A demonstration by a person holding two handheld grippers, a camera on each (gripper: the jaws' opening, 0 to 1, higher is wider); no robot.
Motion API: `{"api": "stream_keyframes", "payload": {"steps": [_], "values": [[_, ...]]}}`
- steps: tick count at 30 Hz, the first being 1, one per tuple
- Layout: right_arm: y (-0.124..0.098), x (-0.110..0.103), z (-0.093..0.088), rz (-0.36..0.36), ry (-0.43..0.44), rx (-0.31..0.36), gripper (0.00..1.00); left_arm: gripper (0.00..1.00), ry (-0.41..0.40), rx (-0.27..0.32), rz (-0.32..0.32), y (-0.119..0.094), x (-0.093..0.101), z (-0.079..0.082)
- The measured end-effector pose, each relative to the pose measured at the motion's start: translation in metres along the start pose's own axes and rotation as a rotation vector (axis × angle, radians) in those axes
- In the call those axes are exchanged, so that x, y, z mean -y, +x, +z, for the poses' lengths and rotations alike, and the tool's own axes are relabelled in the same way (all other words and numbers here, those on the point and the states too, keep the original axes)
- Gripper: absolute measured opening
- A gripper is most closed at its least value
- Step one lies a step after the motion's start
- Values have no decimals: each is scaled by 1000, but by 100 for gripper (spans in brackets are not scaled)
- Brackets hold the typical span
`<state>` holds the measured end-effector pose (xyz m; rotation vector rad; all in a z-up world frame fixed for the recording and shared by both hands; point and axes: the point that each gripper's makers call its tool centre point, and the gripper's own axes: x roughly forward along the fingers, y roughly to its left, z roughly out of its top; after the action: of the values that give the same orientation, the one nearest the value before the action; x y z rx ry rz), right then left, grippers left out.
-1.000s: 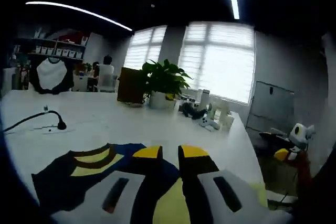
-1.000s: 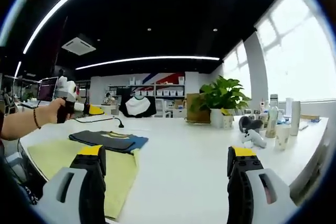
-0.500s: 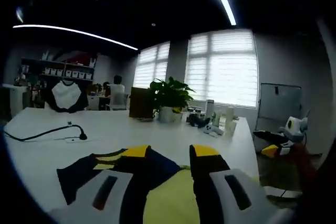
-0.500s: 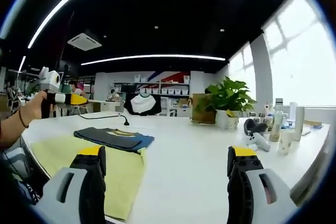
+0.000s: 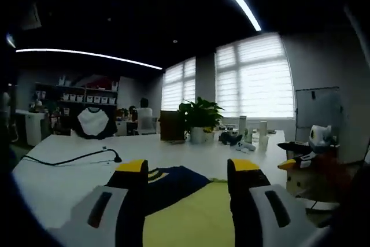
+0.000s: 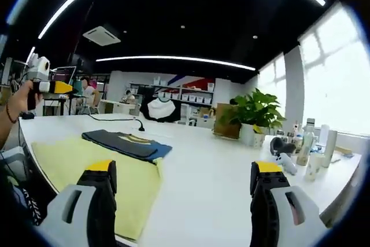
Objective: Fold the garment on the visible template until the final outline fits inside the template.
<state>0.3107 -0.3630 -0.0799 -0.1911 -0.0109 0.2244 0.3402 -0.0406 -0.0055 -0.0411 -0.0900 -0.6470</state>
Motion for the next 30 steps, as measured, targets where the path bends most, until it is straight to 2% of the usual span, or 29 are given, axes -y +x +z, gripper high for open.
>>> {"api": "stream_keyframes", "payload": {"steps": [5,11,13,19,24,27,29,30], "values": [[2,-5,1,20,-2,-5,99,72,2,-9,29,-20,-2,2],[1,-9,2,52,19,2,98,99,36,-16,82,-50,-7,3],[-2,-8,6,58,59,15,98,100,116,7,75,-57,-6,6],[-5,-6,4,78,23,0,99,100,122,-9,88,-81,-8,3],[-8,-21,-9,130,-19,-50,99,100,146,-23,100,-97,-7,-1],[-12,-27,-14,157,-6,-95,99,100,160,-54,111,-106,-8,-11],[-14,-32,-16,189,15,-105,97,100,175,-109,129,-113,-11,-24],[-16,-37,-18,219,45,-116,96,100,158,-128,135,-116,-11,-30]]}}
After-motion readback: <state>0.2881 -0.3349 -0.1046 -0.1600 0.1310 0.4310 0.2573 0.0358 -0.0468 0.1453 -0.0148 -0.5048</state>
